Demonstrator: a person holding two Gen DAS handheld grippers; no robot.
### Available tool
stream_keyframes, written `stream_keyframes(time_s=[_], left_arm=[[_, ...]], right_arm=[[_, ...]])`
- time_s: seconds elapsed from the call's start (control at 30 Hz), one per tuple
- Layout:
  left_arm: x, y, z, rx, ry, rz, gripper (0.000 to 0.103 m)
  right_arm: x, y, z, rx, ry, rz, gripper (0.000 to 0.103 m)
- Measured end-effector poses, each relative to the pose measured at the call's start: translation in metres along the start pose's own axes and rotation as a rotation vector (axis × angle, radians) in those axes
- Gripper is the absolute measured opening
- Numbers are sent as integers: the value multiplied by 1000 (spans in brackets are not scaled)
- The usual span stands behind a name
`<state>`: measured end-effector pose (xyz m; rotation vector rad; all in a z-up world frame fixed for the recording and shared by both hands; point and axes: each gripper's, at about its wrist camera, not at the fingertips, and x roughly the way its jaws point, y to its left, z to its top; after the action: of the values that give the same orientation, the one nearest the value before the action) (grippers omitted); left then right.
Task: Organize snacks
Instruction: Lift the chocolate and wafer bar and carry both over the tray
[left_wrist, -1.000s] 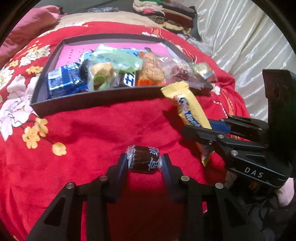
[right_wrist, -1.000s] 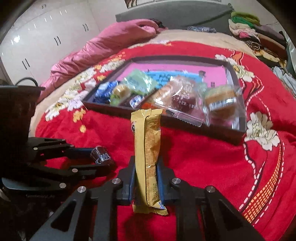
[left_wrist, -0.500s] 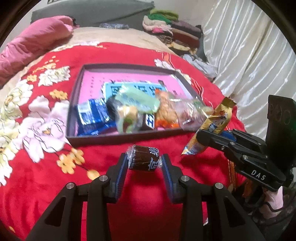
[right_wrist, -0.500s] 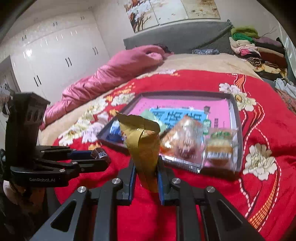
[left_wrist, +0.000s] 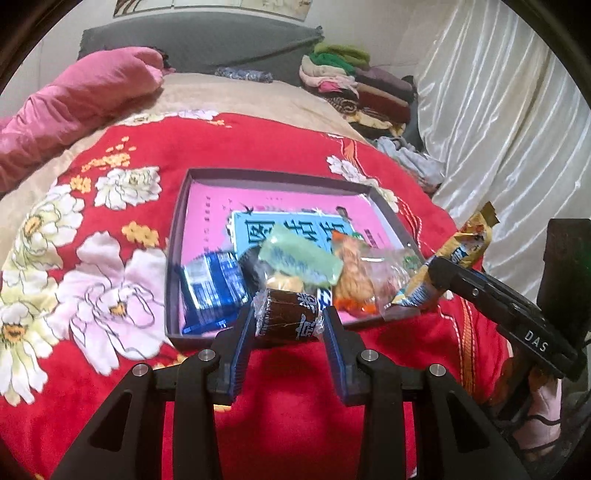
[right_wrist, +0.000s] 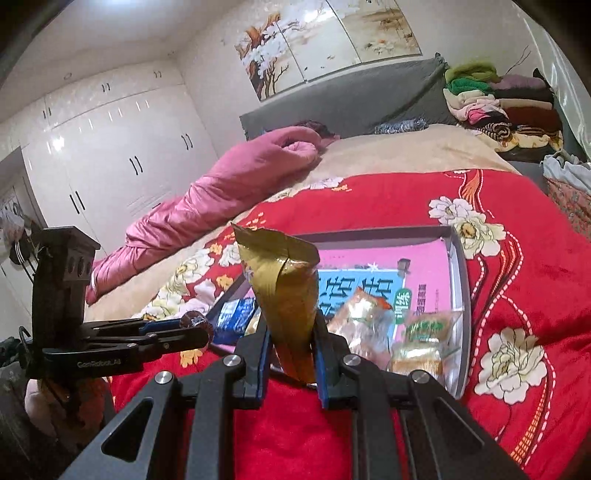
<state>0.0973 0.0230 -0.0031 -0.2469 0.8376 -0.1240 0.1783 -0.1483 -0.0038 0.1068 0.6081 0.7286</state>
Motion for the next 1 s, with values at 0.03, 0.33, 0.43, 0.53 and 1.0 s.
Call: stream_keyframes(time_s=[0.03, 0.33, 0.43, 0.53, 1.0], left_arm=[[1, 1, 2, -3, -3, 3, 38], [12, 8, 10, -25, -10, 21, 38], [14, 9, 11, -23, -12, 30, 38], [16, 10, 11, -23, -10, 38, 38], [29, 19, 11, -40, 6, 53, 38]], right_arm=[[1, 0, 1, 0, -1, 3, 20], [14, -2, 4, -5, 4, 9, 20], [16, -3, 4, -3, 3, 12, 20], [18, -2, 4, -2, 6, 20, 20], [36, -1, 0, -8, 49, 34, 20]])
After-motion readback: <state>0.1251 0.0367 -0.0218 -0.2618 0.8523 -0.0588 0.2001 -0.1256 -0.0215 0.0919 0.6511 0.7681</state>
